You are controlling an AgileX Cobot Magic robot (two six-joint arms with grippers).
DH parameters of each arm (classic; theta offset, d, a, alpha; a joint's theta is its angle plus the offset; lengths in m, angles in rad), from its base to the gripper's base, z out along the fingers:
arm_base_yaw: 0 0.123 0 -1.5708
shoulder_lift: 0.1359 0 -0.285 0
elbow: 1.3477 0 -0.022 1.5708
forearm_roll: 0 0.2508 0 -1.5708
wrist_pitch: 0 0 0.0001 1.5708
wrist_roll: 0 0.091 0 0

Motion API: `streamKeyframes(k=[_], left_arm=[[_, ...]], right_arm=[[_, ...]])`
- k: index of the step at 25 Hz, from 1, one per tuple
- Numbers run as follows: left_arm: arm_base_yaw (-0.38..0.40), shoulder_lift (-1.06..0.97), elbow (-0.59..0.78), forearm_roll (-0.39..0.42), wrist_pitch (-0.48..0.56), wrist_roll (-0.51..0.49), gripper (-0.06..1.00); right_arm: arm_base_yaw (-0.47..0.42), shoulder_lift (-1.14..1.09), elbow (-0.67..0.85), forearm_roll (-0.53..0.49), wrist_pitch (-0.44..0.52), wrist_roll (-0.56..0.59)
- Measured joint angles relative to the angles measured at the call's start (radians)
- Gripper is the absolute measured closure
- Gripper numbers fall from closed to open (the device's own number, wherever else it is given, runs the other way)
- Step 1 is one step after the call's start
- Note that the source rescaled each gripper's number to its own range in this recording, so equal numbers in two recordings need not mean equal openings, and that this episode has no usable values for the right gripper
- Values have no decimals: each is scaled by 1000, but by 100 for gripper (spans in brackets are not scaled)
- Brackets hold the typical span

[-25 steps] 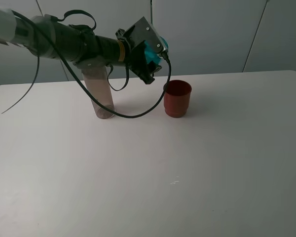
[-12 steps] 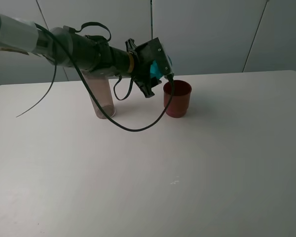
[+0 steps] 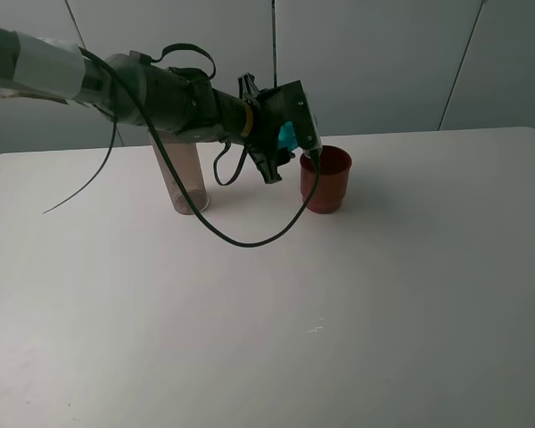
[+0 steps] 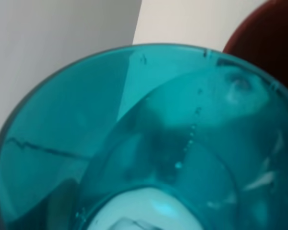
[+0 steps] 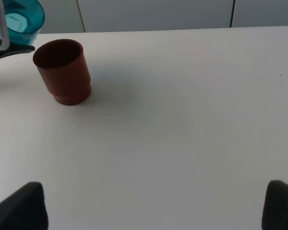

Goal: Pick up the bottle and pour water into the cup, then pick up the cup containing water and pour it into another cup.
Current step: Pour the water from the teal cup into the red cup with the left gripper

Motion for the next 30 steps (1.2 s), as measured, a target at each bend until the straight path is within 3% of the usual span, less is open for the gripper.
streamKeyframes(k=[14,22,30], left_arm=[[-7,0,-1,13,5,82,77],[-10,0,-76,19,36,93,77],[-12,0,-88,100,60,110,77]], right_arm=[[0,0,0,0,0,0],[0,0,0,0,0,0],[0,0,0,0,0,0]])
